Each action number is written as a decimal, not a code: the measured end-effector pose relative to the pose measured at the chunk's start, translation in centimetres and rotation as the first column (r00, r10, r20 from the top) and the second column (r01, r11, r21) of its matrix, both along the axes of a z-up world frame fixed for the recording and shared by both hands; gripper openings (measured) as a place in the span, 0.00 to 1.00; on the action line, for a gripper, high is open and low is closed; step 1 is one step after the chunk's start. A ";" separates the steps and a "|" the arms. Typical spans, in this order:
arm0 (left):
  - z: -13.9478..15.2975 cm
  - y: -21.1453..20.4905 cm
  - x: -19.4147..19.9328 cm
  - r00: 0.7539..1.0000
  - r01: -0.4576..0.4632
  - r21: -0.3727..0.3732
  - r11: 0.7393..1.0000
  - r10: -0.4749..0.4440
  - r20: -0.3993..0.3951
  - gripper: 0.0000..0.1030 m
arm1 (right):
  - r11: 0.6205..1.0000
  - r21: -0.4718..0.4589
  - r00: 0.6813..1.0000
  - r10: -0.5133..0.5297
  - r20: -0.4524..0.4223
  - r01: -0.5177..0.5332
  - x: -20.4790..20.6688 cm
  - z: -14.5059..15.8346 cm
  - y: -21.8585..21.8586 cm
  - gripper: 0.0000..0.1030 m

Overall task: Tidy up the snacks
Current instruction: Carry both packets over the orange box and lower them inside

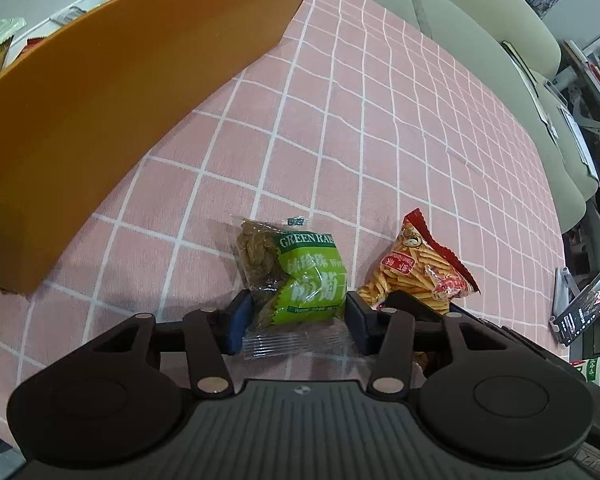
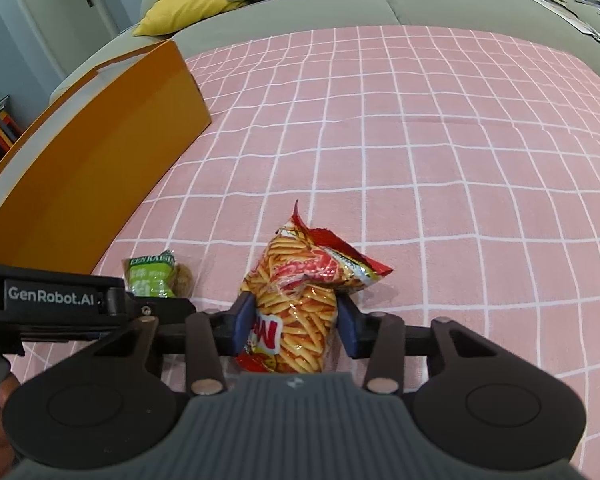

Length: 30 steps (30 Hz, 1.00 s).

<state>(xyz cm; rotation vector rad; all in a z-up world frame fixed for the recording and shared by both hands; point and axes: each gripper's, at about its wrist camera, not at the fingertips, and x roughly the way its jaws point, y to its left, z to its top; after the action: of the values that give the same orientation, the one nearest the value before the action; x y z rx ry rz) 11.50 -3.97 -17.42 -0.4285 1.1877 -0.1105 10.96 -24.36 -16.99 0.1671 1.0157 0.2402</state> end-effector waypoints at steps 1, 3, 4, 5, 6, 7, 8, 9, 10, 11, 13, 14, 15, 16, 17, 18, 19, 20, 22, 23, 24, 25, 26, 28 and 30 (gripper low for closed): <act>0.0 0.0 -0.1 1.000 0.010 0.005 1.000 -0.010 0.007 0.53 | 1.000 0.001 1.000 0.001 0.000 -0.001 0.1 0.0 0.0 0.38; 0.2 -0.2 -0.3 0.999 0.028 0.021 0.999 -0.029 0.022 0.53 | 1.000 0.002 1.000 0.005 0.002 -0.005 0.0 0.2 -0.1 0.35; 0.3 -0.2 -0.4 0.999 0.033 0.029 0.999 -0.033 0.025 0.52 | 1.000 0.000 1.000 0.010 0.006 -0.010 0.0 0.3 -0.1 0.34; 0.4 -0.1 -0.5 0.999 0.037 0.032 0.999 -0.038 0.028 0.51 | 1.000 -0.006 1.000 0.016 0.011 -0.016 0.0 0.5 0.0 0.32; 0.5 -0.1 -0.7 0.999 0.041 0.035 0.999 -0.042 0.031 0.51 | 1.000 -0.009 1.000 0.022 0.017 -0.022 -0.1 0.7 0.0 0.31; 0.7 -0.1 -0.8 0.998 0.045 0.037 0.998 -0.046 0.035 0.51 | 1.000 -0.011 0.999 0.029 0.022 -0.029 -0.2 0.8 0.1 0.31; 0.9 -0.1 -0.9 0.998 0.046 0.039 0.998 -0.048 0.037 0.50 | 0.999 -0.011 0.999 0.034 0.027 -0.034 -0.3 1.0 0.1 0.31; 1.1 -0.1 -1.0 0.998 0.047 0.043 0.998 -0.049 0.042 0.50 | 0.999 -0.011 0.999 0.038 0.032 -0.038 -0.5 1.2 0.0 0.30; 1.3 -0.1 -1.1 0.998 0.048 0.045 0.998 -0.050 0.048 0.50 | 0.999 -0.011 0.998 0.041 0.038 -0.041 -0.6 1.4 0.1 0.30; 1.7 -0.1 -1.2 0.997 0.051 0.048 0.998 -0.053 0.058 0.50 | 0.999 -0.009 0.998 0.044 0.046 -0.044 -0.7 1.7 0.1 0.30; 2.5 -0.3 -1.4 0.994 0.063 0.054 0.997 -0.068 0.084 0.50 | 0.999 -0.008 0.997 0.048 0.064 -0.048 -1.0 2.3 0.1 0.30; 3.0 -0.4 -1.6 0.992 0.074 0.061 0.995 -0.080 0.101 0.50 | 0.999 -0.008 0.996 0.050 0.072 -0.050 -1.1 2.6 0.1 0.30; 3.5 -0.5 -1.8 0.988 0.084 0.073 0.994 -0.092 0.121 0.50 | 0.999 -0.006 0.995 0.051 0.082 -0.051 -1.3 2.9 0.1 0.30; 4.0 -0.5 -2.0 0.985 0.089 0.085 0.992 -0.100 0.137 0.50 | 0.999 -0.005 0.994 0.051 0.092 -0.051 -1.4 3.3 0.0 0.30; 4.5 -0.5 -2.1 0.983 0.093 0.095 0.991 -0.107 0.153 0.50 | 0.999 -0.004 0.994 0.049 0.103 -0.049 -1.6 3.6 -0.1 0.30; 5.0 -0.5 -2.2 0.980 0.094 0.099 0.991 -0.109 0.165 0.50 | 0.999 -0.002 0.992 0.048 0.114 -0.048 -1.8 4.0 -0.1 0.30; 5.4 -0.5 -2.3 0.979 0.092 0.097 0.991 -0.108 0.175 0.50 | 0.999 -0.008 0.990 0.048 0.130 -0.048 -1.9 4.4 -0.1 0.30; 5.9 -0.3 -2.5 0.977 0.088 0.095 0.992 -0.105 0.185 0.50 | 0.999 -0.009 0.989 0.049 0.141 -0.049 -2.1 4.7 -0.1 0.30; 6.8 -0.1 -2.7 0.975 0.080 0.094 0.992 -0.098 0.202 0.50 | 0.999 -0.013 0.985 0.054 0.164 -0.052 -2.4 5.5 -0.1 0.29; 7.2 0.1 -2.8 0.973 0.077 0.096 0.992 -0.096 0.211 0.50 | 0.998 -0.013 0.983 0.056 0.174 -0.054 -2.5 6.0 -0.1 0.29; 7.6 0.3 -3.0 0.970 0.075 0.098 0.992 -0.095 0.222 0.50 | 0.998 -0.013 0.981 0.060 0.186 -0.058 -2.7 6.4 -0.1 0.29; 8.0 0.4 -3.1 0.968 0.072 0.100 0.992 -0.094 0.233 0.50 | 0.998 -0.015 0.978 0.064 0.197 -0.062 -2.7 6.9 -0.1 0.29; 8.6 0.7 -3.2 0.966 0.070 0.103 0.992 -0.093 0.243 0.50 | 0.998 -0.017 0.975 0.070 0.210 -0.068 -2.8 7.4 0.0 0.29; 9.6 1.3 -3.6 0.961 0.059 0.104 0.993 -0.085 0.263 0.50 | 0.996 -0.020 0.968 0.088 0.234 -0.085 -2.9 8.4 0.3 0.29; 10.6 2.1 -4.0 0.957 0.047 0.101 0.994 -0.074 0.282 0.50 | 0.994 -0.025 0.960 0.110 0.257 -0.107 -2.8 9.3 0.9 0.29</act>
<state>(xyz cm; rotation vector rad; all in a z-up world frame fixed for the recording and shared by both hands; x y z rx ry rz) 7.54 -1.86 -6.87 -0.2825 0.9167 -0.1633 8.17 -23.50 -7.67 0.0677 0.7668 0.3470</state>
